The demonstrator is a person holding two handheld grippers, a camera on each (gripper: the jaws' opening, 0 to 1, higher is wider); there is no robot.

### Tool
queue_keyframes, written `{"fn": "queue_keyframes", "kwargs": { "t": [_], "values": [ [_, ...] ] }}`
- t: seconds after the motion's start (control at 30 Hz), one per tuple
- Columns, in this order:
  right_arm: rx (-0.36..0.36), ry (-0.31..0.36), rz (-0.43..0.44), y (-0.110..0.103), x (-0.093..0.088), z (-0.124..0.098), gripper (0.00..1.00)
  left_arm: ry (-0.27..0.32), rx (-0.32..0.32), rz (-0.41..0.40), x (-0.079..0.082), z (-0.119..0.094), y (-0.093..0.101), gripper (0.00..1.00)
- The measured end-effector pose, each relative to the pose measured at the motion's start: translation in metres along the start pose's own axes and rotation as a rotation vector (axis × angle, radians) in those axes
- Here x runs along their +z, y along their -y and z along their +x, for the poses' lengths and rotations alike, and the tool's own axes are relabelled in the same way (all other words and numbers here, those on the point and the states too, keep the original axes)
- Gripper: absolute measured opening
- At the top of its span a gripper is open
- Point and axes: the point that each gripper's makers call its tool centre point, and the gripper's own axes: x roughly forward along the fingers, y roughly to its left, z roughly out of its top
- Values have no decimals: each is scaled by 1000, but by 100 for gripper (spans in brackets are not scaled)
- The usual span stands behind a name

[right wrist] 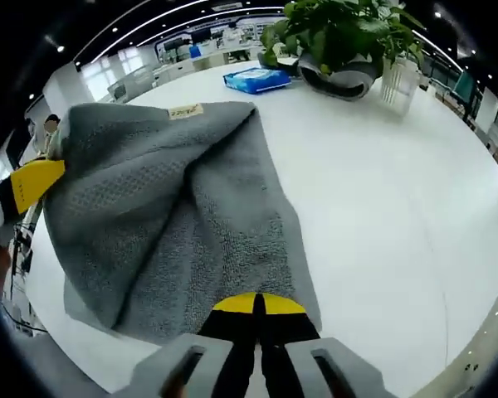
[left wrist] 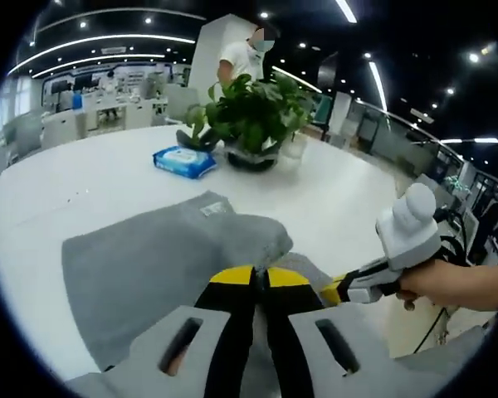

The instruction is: Open the folded towel by lifting each exposed corner and separating the folded layers until the towel lies flat within the target outline without major curled edges

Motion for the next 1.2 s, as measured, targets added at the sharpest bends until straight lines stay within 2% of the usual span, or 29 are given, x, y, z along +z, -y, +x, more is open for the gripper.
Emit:
{"fn": "queue_keyframes", "kwargs": {
  "t": [0.17, 0.5, 0.7, 0.8, 1.07, 1.2],
  "values": [
    [-25, -14, -59, -4, -1, 0, 0, 15, 35, -17, 1, -17, -16, 3],
    [-34, -9, -51, -2, -1, -1, 0, 42, 89, -55, 4, -48, -46, 3],
    [-43, -18, -62, -2, 0, -1, 0, 64, 127, -39, 9, -70, -64, 3],
    [-19, 0, 2, -1, -1, -2, 0, 68, 143, -28, 11, -77, -71, 3],
    [-41, -13, -53, -4, -1, -2, 0, 70, 179, 21, 8, -101, -86, 3],
    [-42, -12, -63, -3, -1, -2, 0, 76, 197, 19, 5, -113, -92, 3]
  ]
}}
